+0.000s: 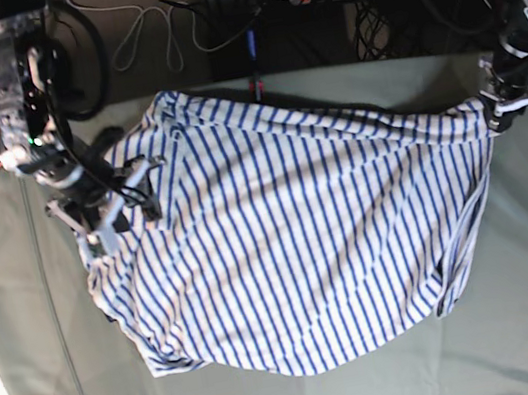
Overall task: Layout the t-shirt on the table in an organized manner, then fold the t-shirt properly
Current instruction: 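Lay the shirt flat and adjust its edge with the right gripper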
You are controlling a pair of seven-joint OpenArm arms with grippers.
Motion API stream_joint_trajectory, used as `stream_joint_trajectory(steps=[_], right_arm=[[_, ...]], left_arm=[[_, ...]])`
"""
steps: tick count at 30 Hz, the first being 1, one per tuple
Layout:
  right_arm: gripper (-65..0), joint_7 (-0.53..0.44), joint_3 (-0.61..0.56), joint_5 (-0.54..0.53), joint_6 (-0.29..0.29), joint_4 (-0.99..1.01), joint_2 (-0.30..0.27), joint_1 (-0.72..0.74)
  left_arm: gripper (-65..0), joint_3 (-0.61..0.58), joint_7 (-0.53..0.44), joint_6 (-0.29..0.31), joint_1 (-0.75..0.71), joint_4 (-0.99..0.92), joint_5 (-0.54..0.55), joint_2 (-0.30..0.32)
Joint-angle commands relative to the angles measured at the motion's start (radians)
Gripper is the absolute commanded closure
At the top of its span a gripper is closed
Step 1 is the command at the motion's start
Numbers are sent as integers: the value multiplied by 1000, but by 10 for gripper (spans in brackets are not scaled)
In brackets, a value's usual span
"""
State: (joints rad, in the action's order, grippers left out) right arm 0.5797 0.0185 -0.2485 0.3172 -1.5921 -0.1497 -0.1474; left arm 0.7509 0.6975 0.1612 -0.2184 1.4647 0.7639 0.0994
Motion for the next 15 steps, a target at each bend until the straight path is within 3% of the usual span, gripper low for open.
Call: stream_joint_trajectory(steps=[1,6,10,15], right_arm=[[-323,-22,-9,-7,1,22,-9,36],[-322,-27,-56,-7,1,164,-14,131],[-321,-30,-61,-5,1,266,-12,177],[-310,-132,-61,-5,1,361,-12,199]], left_arm=[[-83,3,-12,8,1,18,12,10],[-207,8,-12,8,1,17,12,10],[-209,9,-14,8,0,14,12,10],[-209,9,-14,8,0,17,12,12]])
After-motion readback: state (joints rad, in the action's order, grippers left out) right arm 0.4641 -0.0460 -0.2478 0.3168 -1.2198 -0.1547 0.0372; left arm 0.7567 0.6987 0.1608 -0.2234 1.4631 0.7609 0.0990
